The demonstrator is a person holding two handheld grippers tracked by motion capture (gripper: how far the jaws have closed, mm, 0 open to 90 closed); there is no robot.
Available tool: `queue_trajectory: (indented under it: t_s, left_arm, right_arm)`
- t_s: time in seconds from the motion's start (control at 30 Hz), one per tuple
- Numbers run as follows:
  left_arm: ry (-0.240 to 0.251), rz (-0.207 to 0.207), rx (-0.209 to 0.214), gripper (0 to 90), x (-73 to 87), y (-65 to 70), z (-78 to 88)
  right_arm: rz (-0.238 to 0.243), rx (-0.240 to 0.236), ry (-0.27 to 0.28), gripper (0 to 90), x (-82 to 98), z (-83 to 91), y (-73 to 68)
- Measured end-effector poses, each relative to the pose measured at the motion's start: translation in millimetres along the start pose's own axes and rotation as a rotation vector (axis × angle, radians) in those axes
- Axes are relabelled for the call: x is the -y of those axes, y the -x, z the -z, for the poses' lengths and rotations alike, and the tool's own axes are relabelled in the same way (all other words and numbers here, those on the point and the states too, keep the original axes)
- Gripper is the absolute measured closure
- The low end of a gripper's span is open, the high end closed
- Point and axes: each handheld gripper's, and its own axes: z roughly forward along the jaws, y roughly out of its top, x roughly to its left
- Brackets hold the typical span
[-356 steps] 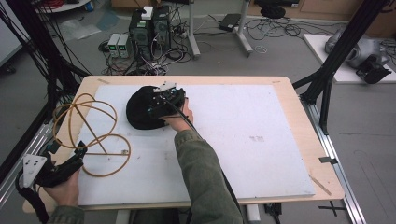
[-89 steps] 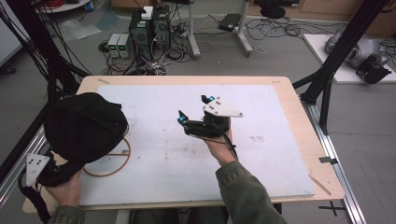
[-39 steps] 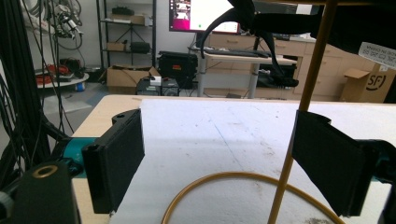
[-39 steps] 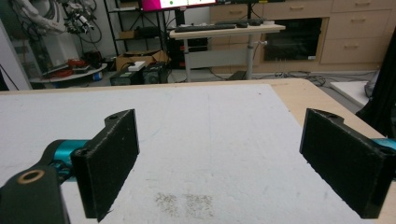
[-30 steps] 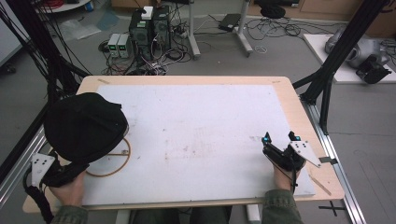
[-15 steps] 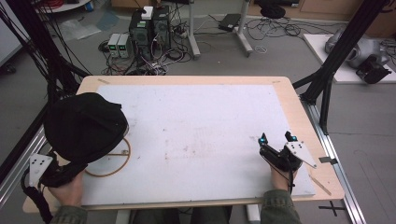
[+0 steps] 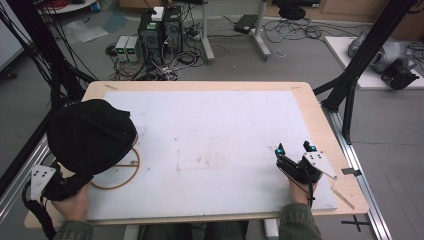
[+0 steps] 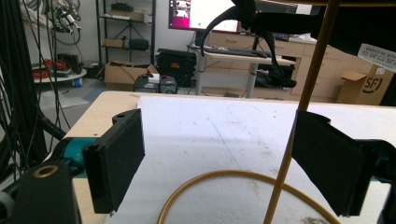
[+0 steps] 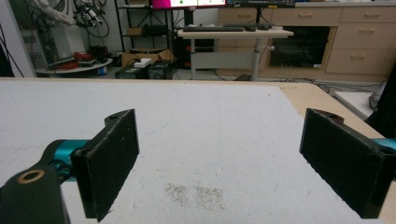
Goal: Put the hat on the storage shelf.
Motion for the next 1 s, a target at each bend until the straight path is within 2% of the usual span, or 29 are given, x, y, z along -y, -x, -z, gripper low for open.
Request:
queue_trajectory:
  t_s: [0.57,0.9,1.0]
  left_arm:
    - [-0.005,0.007,-0.001,18.1,1.1,-0.3,-0.6]
    - [-0.006,0.018,-0.004,18.2,1.9,-2.3,0.5]
    - [-0.006,0.023,-0.002,18.2,2.5,-2.5,0.4]
  right_arm:
    - [0.009,-0.012,-0.017,11.0,2.4,-2.3,-1.2]
    - [-0.013,-0.018,-0.019,11.0,3.4,-0.1,1.7]
    - [-0.001,-0.014,-0.018,11.0,4.1,0.2,3.9]
